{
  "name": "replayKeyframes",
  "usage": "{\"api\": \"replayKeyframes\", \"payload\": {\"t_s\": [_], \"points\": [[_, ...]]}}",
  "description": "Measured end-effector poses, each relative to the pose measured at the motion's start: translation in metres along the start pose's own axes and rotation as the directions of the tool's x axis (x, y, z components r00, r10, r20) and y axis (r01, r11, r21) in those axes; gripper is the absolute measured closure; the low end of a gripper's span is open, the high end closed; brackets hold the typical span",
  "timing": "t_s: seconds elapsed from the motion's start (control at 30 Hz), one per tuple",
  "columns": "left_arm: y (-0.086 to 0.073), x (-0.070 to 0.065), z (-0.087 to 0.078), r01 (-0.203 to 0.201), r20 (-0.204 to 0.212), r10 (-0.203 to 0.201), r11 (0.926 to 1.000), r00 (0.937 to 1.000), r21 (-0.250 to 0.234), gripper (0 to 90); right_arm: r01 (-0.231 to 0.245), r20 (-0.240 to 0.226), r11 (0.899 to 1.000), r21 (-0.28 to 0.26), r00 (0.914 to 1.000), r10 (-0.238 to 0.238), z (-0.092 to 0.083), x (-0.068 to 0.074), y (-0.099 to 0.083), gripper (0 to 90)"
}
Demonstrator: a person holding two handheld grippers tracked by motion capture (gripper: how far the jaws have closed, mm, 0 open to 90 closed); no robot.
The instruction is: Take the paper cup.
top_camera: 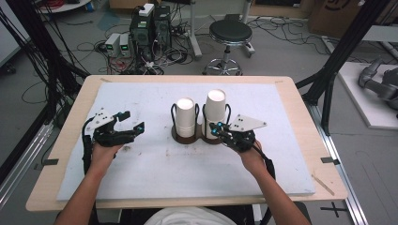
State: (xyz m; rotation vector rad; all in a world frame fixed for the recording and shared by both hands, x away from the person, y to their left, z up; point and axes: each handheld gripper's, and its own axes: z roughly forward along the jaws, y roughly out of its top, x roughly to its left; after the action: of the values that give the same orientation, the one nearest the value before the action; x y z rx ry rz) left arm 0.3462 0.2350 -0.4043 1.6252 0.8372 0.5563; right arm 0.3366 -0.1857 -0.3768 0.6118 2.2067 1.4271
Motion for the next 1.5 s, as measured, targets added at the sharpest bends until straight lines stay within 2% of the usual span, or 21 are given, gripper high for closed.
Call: {"api": "replayKeyframes", "payload": {"t_s": [0.27, 0.3, 0.4, 0.67, 0.77, 1.13, 1.27, 1.5], "points": [[-0.001, 0.001, 0.000, 0.005, -0.003, -0.005, 1.0000, 1.0000, 0.001, 20.5, 0.014, -0.026, 1.000, -0.012, 0.9996, -0.014, 0.024, 0.010, 0.010, 90.0], [-0.001, 0.001, 0.000, 0.005, -0.004, -0.005, 1.0000, 1.0000, 0.002, 20.5, 0.023, -0.034, 1.000, -0.003, 0.9991, -0.023, 0.033, 0.014, 0.010, 90.0], [-0.001, 0.001, 0.000, 0.002, -0.002, -0.002, 1.0000, 1.0000, 0.001, 20.5, 0.027, -0.038, 1.000, 0.013, 0.9989, -0.027, 0.044, 0.018, 0.009, 90.0], [-0.001, 0.001, 0.000, 0.002, 0.001, -0.002, 1.0000, 1.0000, 0.001, 20.5, 0.016, -0.040, 1.000, 0.027, 0.9991, -0.015, 0.056, 0.021, 0.006, 90.0], [-0.001, 0.001, 0.000, 0.003, 0.002, -0.003, 1.0000, 1.0000, -0.005, 20.5, -0.002, -0.049, 0.999, 0.033, 0.9988, 0.004, 0.059, 0.022, 0.004, 90.0], [-0.001, 0.002, 0.000, 0.005, -0.002, -0.005, 1.0000, 1.0000, 0.001, 20.6, -0.018, -0.006, 0.994, 0.107, 0.9998, 0.019, 0.080, 0.030, -0.012, 90.0], [-0.001, 0.002, -0.001, 0.005, -0.001, -0.005, 1.0000, 1.0000, 0.001, 20.6, -0.017, -0.003, 0.993, 0.115, 0.9998, 0.018, 0.084, 0.032, -0.015, 90.0], [-0.001, 0.002, -0.001, 0.006, -0.001, -0.006, 1.0000, 1.0000, 0.003, 20.6, -0.052, 0.012, 0.990, 0.129, 0.9986, 0.050, 0.091, 0.037, -0.019, 88.3]]}}
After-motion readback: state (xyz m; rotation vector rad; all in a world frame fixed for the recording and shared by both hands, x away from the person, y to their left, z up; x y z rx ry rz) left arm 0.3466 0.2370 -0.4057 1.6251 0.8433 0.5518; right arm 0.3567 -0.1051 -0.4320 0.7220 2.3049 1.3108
